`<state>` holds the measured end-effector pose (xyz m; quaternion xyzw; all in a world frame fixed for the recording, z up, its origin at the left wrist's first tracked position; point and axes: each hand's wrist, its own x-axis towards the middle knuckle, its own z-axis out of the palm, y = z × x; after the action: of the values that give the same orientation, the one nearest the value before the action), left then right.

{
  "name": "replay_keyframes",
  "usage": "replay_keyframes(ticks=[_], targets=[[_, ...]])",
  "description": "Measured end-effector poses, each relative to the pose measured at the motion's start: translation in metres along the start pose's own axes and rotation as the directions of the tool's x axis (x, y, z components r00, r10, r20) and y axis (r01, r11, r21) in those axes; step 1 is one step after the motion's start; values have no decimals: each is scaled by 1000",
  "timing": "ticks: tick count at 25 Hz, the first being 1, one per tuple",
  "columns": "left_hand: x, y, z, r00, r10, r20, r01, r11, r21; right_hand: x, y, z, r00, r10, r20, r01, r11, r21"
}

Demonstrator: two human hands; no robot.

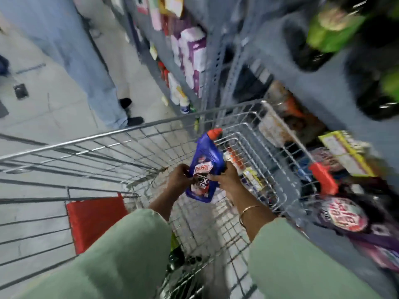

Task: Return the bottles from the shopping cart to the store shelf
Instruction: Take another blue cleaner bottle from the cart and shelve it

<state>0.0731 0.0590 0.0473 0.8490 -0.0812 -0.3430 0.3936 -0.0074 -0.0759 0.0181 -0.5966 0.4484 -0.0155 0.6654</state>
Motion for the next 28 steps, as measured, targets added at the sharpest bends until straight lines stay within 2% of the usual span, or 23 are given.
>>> replay_keyframes(ticks=[3,7,9,12,16,20,25,28], targets=[[-40,80,14,973,226,51,-223,974,-48,-55,-63,-63,978,-162,-132,169,985,45],[-95,174,51,852,512,109,-507,859,-71,-139,-126,-156,886,-342,-313,342,938,-58],[-136,214,73,798,585,149,-579,811,-86,-187,-137,-202,826,-381,-417,382,920,-84],[-194,260,110,715,680,162,-688,726,-7,-242,-140,-260,740,-433,-515,443,890,-112],[-257,289,170,626,753,201,-769,640,-2,-315,-123,-329,622,-476,-621,464,864,-198],[-302,302,231,551,790,268,-814,580,-34,-365,-94,-383,548,-453,-704,448,869,-210],[-352,310,297,494,782,380,-817,567,-105,-403,-56,-435,453,-377,-808,361,906,-220],[-371,312,329,485,768,418,-808,576,-122,-410,-35,-460,438,-329,-837,351,919,-177]])
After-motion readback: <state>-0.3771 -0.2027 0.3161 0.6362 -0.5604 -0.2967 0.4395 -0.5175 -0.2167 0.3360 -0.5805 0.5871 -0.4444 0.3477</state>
